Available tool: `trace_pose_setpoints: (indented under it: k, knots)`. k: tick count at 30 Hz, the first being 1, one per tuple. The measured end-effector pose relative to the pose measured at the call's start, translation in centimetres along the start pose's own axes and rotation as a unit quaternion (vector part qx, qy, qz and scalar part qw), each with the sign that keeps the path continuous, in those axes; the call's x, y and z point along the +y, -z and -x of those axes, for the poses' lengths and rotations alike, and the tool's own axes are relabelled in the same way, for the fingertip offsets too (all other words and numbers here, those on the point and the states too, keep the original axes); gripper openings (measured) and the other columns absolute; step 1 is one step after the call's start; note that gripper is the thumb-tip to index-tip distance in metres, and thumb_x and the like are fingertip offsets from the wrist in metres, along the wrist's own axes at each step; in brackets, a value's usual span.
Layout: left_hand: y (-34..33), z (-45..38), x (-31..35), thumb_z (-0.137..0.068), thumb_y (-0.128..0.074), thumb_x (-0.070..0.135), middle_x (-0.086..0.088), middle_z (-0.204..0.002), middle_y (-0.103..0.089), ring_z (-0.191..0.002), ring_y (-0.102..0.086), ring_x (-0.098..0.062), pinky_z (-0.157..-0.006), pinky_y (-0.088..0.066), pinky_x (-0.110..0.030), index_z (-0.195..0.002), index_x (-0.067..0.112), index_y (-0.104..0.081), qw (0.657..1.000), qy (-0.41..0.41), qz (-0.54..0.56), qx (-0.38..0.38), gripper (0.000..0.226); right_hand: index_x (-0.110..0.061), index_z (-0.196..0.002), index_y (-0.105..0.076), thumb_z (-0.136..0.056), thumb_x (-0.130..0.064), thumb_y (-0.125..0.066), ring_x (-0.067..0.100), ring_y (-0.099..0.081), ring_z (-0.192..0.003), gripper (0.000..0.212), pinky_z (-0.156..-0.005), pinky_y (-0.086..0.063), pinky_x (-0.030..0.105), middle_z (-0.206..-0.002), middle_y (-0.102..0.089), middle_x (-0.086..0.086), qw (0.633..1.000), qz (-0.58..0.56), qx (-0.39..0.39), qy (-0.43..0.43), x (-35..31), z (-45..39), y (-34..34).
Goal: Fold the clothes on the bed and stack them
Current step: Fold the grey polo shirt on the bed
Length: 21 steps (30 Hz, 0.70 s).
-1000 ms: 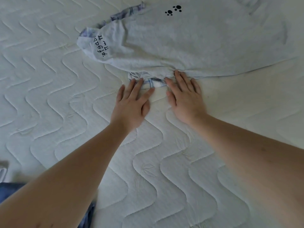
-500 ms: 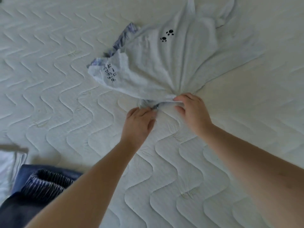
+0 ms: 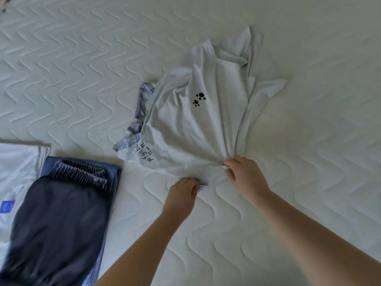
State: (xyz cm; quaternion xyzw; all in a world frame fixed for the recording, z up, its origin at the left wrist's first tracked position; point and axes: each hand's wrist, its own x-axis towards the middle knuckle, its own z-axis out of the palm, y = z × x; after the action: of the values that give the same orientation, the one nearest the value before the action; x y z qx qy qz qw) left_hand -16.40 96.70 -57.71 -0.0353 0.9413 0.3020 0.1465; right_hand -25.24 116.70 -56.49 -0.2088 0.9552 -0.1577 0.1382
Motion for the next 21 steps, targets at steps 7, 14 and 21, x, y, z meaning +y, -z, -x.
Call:
trace_pose_setpoints:
  k: [7,14,21]
  knots:
    - [-0.9,6.3,1.7,-0.094,-0.062,0.028,0.001,-0.094,-0.064,-0.089,-0.059,-0.022,-0.078,-0.049,-0.039,-0.098,0.016,-0.069,0.999,0.018,0.038,-0.002,0.015,-0.013,-0.092,-0.071,-0.076,-0.018,-0.076,0.03,-0.064,-0.083,0.018,-0.078,-0.042,0.037,-0.085,-0.067,0.004,1.0,-0.013,0.004,-0.013,0.2,6.6,-0.6]
    - [3.5,9.2,5.6,-0.089,-0.068,0.022,0.019,-0.075,-0.059,-0.068,-0.053,0.005,-0.061,-0.035,-0.01,-0.081,0.031,-0.061,0.988,-0.01,0.152,-0.024,0.014,-0.018,-0.12,-0.064,-0.06,-0.024,-0.086,0.029,-0.062,-0.102,0.064,-0.089,-0.047,0.042,-0.111,-0.064,0.004,0.998,0.017,0.049,0.045,-2.3,10.5,0.7]
    - [11.1,11.7,11.1,-0.089,-0.069,0.022,0.015,-0.074,-0.057,-0.07,-0.052,0.002,-0.063,-0.036,-0.011,-0.091,0.012,-0.07,0.975,-0.144,0.167,0.003,0.01,-0.014,-0.11,-0.07,-0.082,-0.013,-0.072,0.028,-0.066,-0.102,0.028,-0.089,-0.044,0.027,-0.105,-0.072,0.007,0.99,-0.14,0.006,-0.004,-8.6,12.4,3.3]
